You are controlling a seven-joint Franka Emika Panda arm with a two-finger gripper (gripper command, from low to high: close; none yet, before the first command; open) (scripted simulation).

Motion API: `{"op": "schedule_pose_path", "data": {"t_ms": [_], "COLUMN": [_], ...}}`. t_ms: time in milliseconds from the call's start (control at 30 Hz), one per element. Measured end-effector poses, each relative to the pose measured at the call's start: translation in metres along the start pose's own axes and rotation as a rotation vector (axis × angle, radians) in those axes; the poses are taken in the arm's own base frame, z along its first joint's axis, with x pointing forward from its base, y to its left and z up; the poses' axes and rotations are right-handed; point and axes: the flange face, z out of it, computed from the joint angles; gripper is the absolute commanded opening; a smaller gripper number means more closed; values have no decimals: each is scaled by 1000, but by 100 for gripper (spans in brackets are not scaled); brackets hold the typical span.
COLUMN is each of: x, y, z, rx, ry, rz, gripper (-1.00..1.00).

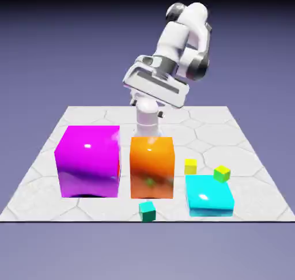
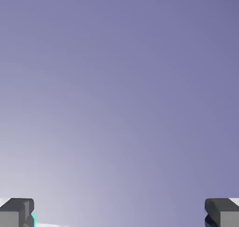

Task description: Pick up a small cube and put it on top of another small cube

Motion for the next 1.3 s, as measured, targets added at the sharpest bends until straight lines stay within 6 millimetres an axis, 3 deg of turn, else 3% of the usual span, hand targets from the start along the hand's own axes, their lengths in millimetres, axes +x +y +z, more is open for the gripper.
{"op": "schedule_pose_path", "data": {"t_ms": [233, 567, 900, 967, 1067, 1100, 1167, 1267, 1300], "x": [-10, -43, -102, -107, -152, -155, -155, -110, -108], "y": [-24, -42, -41, -41, -34, -34, -34, -41, -41], "z": [59, 170, 284, 292, 339, 342, 342, 294, 292], "rx": [-90, -158, -114, -104, -105, -105, -104, -102, -102], "ry": [-137, -420, -780, -810, -810, -810, -810, -810, -811], "rz": [-73, -150, -174, -173, -175, -175, -174, -173, -172], "gripper": [0, 0, 0, 0, 0, -100, -100, -100, -100]}}
